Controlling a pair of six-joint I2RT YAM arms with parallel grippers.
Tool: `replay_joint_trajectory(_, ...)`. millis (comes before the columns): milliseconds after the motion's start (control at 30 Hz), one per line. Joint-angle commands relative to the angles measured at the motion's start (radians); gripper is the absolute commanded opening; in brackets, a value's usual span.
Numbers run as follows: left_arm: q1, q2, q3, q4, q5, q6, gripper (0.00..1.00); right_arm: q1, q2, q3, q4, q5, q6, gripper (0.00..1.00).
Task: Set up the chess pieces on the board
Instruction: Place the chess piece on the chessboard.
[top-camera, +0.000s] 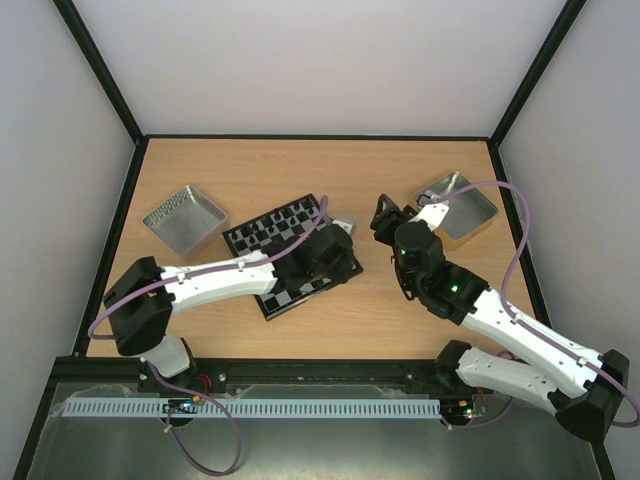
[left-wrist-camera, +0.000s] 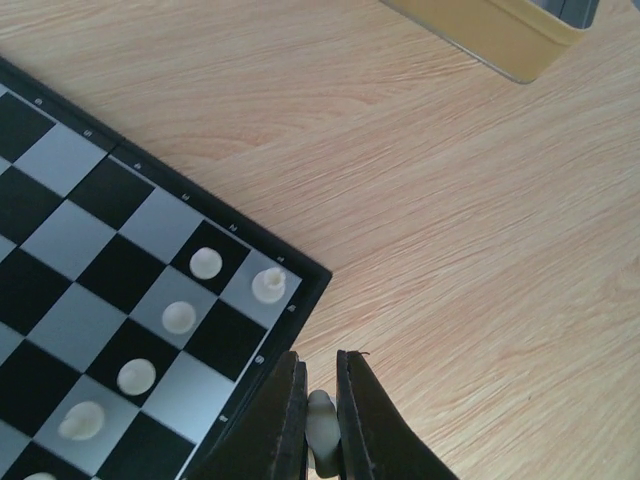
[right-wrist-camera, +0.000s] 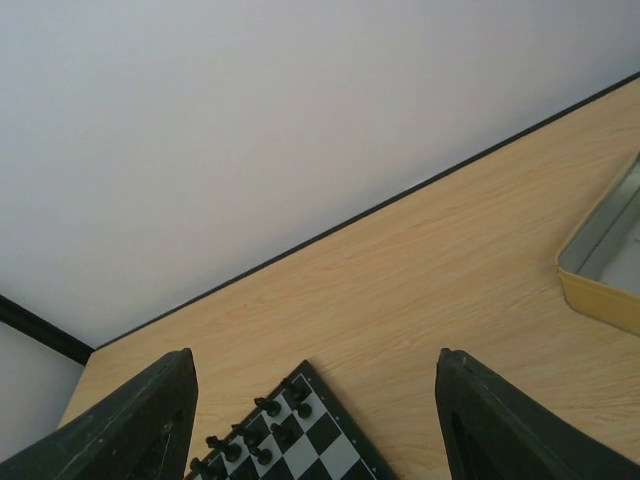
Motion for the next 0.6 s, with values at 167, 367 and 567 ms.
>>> replay_joint_trajectory(167,-0.054,0.112,0.075,-0.073,-0.181,-0.230,0.02,0.001,-0.012,0.020,-0.153,0.027,0.056,0.65)
replay_joint_trajectory(367,-0.054,0.207,0.080,-0.068,-0.234,-0.290,0.02,0.000,-0.021,-0.016,-0.138,0.026,0.069,0.66)
replay_joint_trajectory(567,-0.051,0.250,0.092,-0.069,-0.262,-0.290,0.02,0.000,-0.048,-0.055,-0.100,0.026,0.043,0.67)
